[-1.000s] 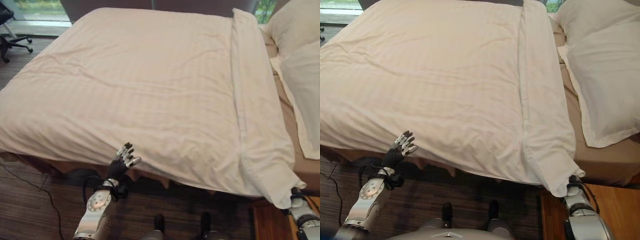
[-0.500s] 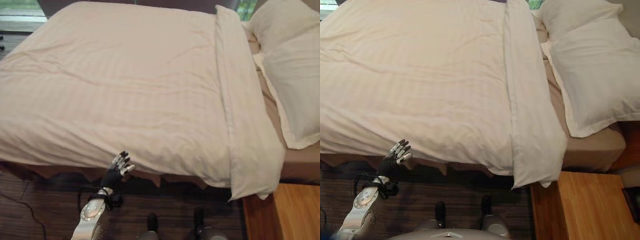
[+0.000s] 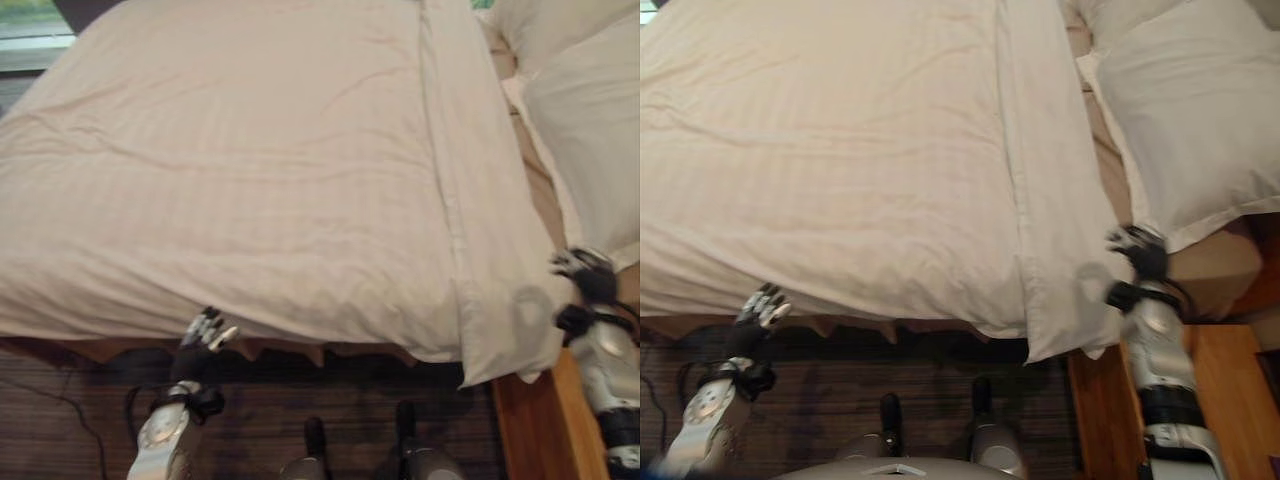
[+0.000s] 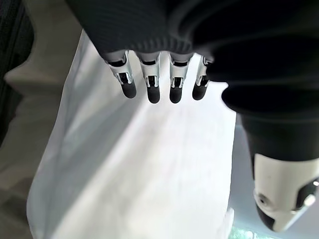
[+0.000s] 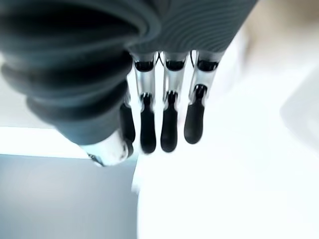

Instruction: Making the bed.

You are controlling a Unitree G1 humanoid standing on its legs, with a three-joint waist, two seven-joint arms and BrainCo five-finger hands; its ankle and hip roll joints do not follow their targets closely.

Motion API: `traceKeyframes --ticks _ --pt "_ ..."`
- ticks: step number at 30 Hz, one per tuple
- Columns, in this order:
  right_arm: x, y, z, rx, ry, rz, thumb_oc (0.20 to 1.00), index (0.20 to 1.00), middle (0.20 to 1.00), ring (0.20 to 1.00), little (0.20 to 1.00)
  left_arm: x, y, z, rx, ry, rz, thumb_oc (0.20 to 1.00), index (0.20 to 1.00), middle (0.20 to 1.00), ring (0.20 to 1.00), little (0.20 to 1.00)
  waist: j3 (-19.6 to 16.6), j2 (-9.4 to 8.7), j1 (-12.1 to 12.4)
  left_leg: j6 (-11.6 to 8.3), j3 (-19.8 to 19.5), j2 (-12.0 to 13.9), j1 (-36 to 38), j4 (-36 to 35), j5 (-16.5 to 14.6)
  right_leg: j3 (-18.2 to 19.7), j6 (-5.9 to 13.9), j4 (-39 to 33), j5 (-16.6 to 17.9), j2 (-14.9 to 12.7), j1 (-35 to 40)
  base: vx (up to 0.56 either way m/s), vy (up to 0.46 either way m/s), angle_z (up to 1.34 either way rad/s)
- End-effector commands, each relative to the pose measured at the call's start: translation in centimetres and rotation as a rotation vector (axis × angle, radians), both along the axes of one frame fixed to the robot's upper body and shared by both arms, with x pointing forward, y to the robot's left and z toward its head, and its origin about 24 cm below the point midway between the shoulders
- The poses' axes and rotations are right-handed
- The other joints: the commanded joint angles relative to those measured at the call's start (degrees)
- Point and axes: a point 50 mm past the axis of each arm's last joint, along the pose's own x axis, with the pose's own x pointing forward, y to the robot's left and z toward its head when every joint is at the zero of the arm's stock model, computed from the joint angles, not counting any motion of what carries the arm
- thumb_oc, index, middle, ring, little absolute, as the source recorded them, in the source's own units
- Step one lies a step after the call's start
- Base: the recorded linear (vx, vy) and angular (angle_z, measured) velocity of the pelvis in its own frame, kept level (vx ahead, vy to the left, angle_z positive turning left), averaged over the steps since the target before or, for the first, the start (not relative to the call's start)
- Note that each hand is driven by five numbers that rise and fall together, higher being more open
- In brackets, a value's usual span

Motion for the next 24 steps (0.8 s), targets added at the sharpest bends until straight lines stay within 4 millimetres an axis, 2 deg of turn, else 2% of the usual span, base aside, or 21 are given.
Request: traceKeyframes --ticks 1,4,6,8,9,10,12,14,16,17,18,19,20,21,22,23,24 --pt "2.6 -1.4 5.3 0.19 -0.254 -0.088 0.2 0.2 0.2 0.2 0.2 2.5 0.6 3.1 0.004 -0.15 0.011 1.0 1.0 1.0 1.0 1.0 3.58 -0.31 1.67 -1.69 -0.52 1.77 1.49 0.68 -4.47 -0.39 3.09 1.07 -5.79 -4.26 1.36 -0.13 -0.048 0.13" --pt "4.0 -1.7 8.3 0.323 -0.386 -0.107 0.2 0.2 0.2 0.2 0.2 3.7 0.1 4.1 -0.023 -0.204 -0.003 1.0 1.0 1.0 1.0 1.0 6.35 2.28 2.72 -2.11 -0.86 0.95 -1.8 0.68 -3.32 0.2 3.1 1.07 -4.93 -4.63 -1.91 -0.16 -0.025 0.13" --pt "4.3 -2.9 10.3 0.323 -0.437 -0.139 0.2 0.2 0.2 0.2 0.2 4.5 -0.2 4.7 -0.041 -0.24 -0.005 1.0 1.0 1.0 1.0 1.0 7.63 4.23 2.92 -2.36 -0.76 0.67 -4.23 0.68 -2.51 0.45 2.95 1.07 -4.39 -4.94 -4.34 -0.15 0.017 0.12" --pt "4.3 -4.3 11.3 0.309 -0.451 -0.186 0.2 0.2 0.2 0.2 0.2 4.9 -0.4 4.9 -0.066 -0.263 0.005 1.0 1.0 1.0 1.0 1.0 8.92 6.48 3.25 -2.71 -0.38 0.56 -6.43 0.68 -1.7 0.3 2.97 1.07 -4.14 -5.37 -6.26 -0.12 0.028 0.09" --pt "4.2 -4.7 11.3 0.303 -0.447 -0.202 0.2 0.2 0.2 0.2 0.2 4.9 -0.5 4.9 -0.072 -0.266 0.009 1.0 1.0 1.0 1.0 1.0 9.52 7.37 3.32 -2.81 -0.28 0.56 -7.21 0.68 -1.42 0.17 3.01 1.07 -4.1 -5.62 -6.92 -0.14 0.027 0.02" --pt "3.9 -5.6 11.3 0.321 -0.459 -0.242 0.2 0.2 0.2 0.2 0.2 5.0 -0.8 4.6 -0.09 -0.262 0.013 1.0 1.0 1.0 1.0 1.0 10.77 9.26 2.92 -3.06 0.01 0.61 -9.31 0.68 -0.82 0.11 3.27 1.07 -3.65 -5.95 -9.0 -0.13 0.027 -0.03" --pt "3.3 -6.6 10.1 0.371 -0.45 -0.301 0.2 0.2 0.2 0.2 0.2 5.0 -0.9 4.3 -0.102 -0.258 0.02 1.0 1.0 1.0 1.0 1.0 12.0 10.81 2.4 -3.2 0.35 0.62 -10.67 0.68 -0.45 0.5 3.47 1.07 -3.31 -6.31 -10.53 -0.09 0.029 -0.07" --pt "2.8 -7.2 7.7 0.451 -0.414 -0.358 0.2 0.2 0.2 0.2 0.2 5.0 -1.0 3.8 -0.116 -0.239 0.034 1.0 1.0 1.0 1.0 1.0 12.72 11.81 1.86 -3.35 0.88 0.65 -11.71 0.68 -0.27 0.72 3.76 1.07 -3.05 -6.54 -11.77 -0.06 0.032 -0.02" --pt "2.2 -6.8 3.6 0.534 -0.317 -0.388 0.2 0.2 0.2 0.2 0.2 5.0 -1.0 3.2 -0.13 -0.218 0.057 1.0 1.0 1.0 1.0 1.0 12.8 12.09 1.12 -3.39 1.45 0.72 -11.83 0.68 -0.44 1.03 3.95 1.07 -2.9 -6.47 -12.34 0.0 0.038 -0.01" --pt "0.9 -5.8 -1.8 0.602 -0.168 -0.417 0.2 0.2 0.2 0.2 0.2 4.9 -1.3 2.5 -0.147 -0.193 0.071 1.0 1.0 1.0 1.0 1.0 12.73 11.98 0.25 -3.36 1.74 0.8 -10.95 0.68 -1.12 1.04 4.22 1.07 -3.24 -6.36 -11.85 0.0 0.026 -0.03" --pt "0.8 -5.8 -1.9 0.603 -0.167 -0.416 0.2 0.2 0.2 0.2 0.2 4.9 -1.2 2.4 -0.146 -0.192 0.072 1.0 1.0 1.0 1.0 1.0 12.71 11.9 0.25 -3.33 1.77 0.81 -11.09 0.68 -0.79 1.1 4.15 1.07 -2.9 -6.34 -12.02 0.05 0.036 0.0" --pt "-0.1 -5.2 -4.5 0.633 -0.087 -0.432 0.2 0.2 0.2 0.2 0.2 4.7 -1.5 2.0 -0.157 -0.179 0.075 1.0 1.0 1.0 1.0 1.0 12.56 11.68 -0.26 -3.25 1.89 0.81 -10.46 0.68 -1.42 1.19 4.25 1.07 -3.22 -6.26 -11.56 0.0 0.0 0.0" --pt "-0.1 -5.1 -4.6 0.634 -0.086 -0.431 0.2 0.2 0.2 0.2 0.2 4.7 -1.4 2.0 -0.156 -0.177 0.075 1.0 1.0 1.0 1.0 1.0 12.5 11.55 -0.24 -3.22 1.95 0.8 -10.63 0.68 -1.04 1.3 4.18 1.07 -2.84 -6.25 -11.78 0.03 0.035 -0.04" --pt "-1.6 -4.5 -7.8 0.665 0.019 -0.463 0.2 0.2 0.2 0.2 0.2 4.6 -1.8 1.7 -0.158 -0.166 0.068 1.0 1.0 1.0 1.0 1.0 12.39 11.22 -0.93 -3.12 2.19 0.89 -9.9 0.68 -1.48 1.35 4.2 1.07 -2.96 -6.11 -11.26 0.07 0.049 -0.11" --pt "-4.6 -3.0 -12.7 0.691 0.215 -0.501 0.2 0.2 0.2 0.2 0.2 4.2 -2.0 1.1 -0.158 -0.139 0.064 1.0 1.0 1.0 1.0 1.0 11.78 10.31 -1.94 -2.82 2.63 1.08 -7.91 0.68 -2.63 1.36 4.14 1.07 -3.53 -5.89 -9.86 0.09 0.065 -0.12" --pt "-6.3 -2.5 -14.9 0.687 0.325 -0.516 0.2 0.2 0.2 0.2 0.2 4.1 -2.1 0.9 -0.147 -0.127 0.057 1.0 1.0 1.0 1.0 1.0 11.39 9.79 -2.27 -2.76 2.86 1.17 -7.09 0.68 -2.9 1.29 4.12 1.07 -3.69 -5.8 -9.2 0.06 0.039 -0.12" --pt "-6.3 -2.5 -14.9 0.687 0.325 -0.515 0.2 0.2 0.2 0.2 0.2 4.1 -2.1 0.9 -0.147 -0.127 0.058 1.0 1.0 1.0 1.0 1.0 11.42 9.72 -2.28 -2.74 2.89 1.17 -7.2 0.68 -2.6 1.35 4.05 1.07 -3.41 -5.79 -9.33 0.01 -0.003 -0.22"
